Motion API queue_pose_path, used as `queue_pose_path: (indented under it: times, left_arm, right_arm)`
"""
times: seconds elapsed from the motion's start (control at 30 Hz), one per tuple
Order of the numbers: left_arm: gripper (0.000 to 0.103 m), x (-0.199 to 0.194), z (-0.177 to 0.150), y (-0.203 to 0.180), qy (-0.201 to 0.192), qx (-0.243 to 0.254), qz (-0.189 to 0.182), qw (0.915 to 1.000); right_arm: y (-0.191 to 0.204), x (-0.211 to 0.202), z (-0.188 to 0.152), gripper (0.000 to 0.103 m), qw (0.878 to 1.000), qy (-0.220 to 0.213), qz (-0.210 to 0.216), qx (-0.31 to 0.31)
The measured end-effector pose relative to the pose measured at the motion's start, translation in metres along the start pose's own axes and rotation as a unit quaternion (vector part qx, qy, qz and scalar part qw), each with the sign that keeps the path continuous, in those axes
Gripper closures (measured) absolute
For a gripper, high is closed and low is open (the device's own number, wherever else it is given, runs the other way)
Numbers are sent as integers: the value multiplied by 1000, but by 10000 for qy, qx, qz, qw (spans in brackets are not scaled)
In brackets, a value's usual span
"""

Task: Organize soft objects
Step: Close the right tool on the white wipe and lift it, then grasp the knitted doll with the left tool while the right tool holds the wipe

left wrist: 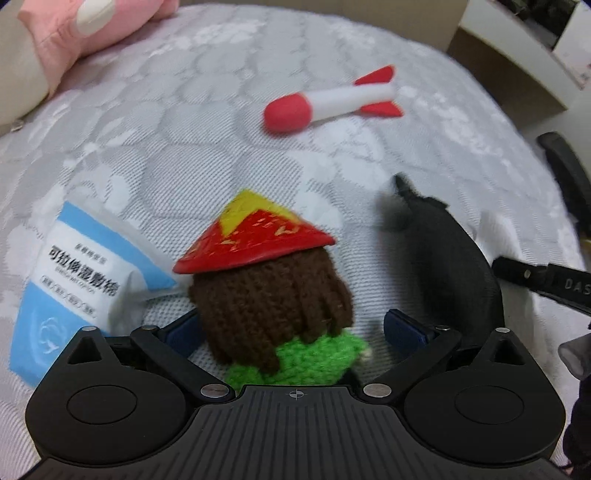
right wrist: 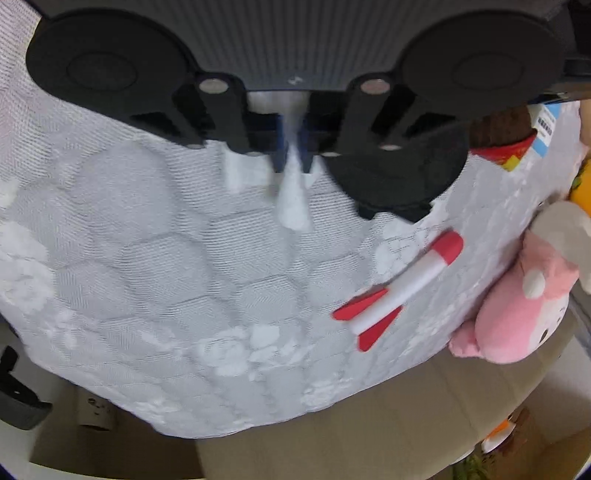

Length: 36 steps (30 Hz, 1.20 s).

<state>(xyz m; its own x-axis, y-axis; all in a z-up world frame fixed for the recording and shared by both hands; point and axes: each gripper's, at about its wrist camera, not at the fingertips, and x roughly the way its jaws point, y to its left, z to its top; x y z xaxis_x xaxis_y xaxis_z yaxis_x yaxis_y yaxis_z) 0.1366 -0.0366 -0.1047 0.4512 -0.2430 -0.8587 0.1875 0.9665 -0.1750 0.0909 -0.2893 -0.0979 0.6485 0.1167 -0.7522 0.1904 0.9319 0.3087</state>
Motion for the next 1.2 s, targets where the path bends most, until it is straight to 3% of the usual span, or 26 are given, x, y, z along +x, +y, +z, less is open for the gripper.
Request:
queue_pose_path:
  times: [0.03, 0.07, 0.2, 0.33, 0.47, 0.5, 0.53, 0.73, 0.97, 1.0, 1.17, 1.2]
  left_arm:
    - [24, -2, -2, -1, -89, 98, -1, 9999]
    - [30, -4, -4, -2, -197, 252, 76, 9995]
    - [35, -16, -16, 7, -366, 354, -331, 9982]
    - [34, -28, -32, 12, -306, 414, -386, 9979]
    - [28, -39, -41, 12, -239, 443, -250, 9984]
    - [25, -42, -42, 13, -218, 417, -240, 9986]
    - [22, -46, -42, 14, -198, 391, -229, 9988]
    - [16, -67, -47, 22, -75, 234, -164, 9996]
    - [16, -86, -54, 29, -25, 178, -320, 9993]
    - [15, -89, -56, 30, -28, 189, -332, 9993]
    - [10, -103, -69, 46, -2, 109, -361, 9993]
    - [10, -102, -69, 50, 23, -4, -386, 9993]
  right_arm:
    - [-3, -6, -1, 97, 10000, -79, -26, -30]
    - [-4, -13, 0, 98, 9997, -191, -53, -113]
    - [7, -46, 5, 98, 9975, -545, 52, -444]
    - [46, -48, 10, 98, 9913, -209, 1273, -263]
    - [86, -49, 14, 98, 9691, 149, 2460, -83]
    - [100, -33, 11, 98, 9645, 425, 2604, -98]
    - [111, -23, 2, 98, 9634, 610, 2601, -208]
    - [105, -23, -17, 98, 9767, 771, 1944, -488]
    - [98, -22, -40, 98, 9852, 954, 1177, -806]
    - [91, -16, -49, 98, 9844, 995, 1218, -788]
    - [102, -25, -61, 98, 9623, 1369, 2307, -441]
    - [106, -21, -64, 98, 9617, 1438, 2286, -479]
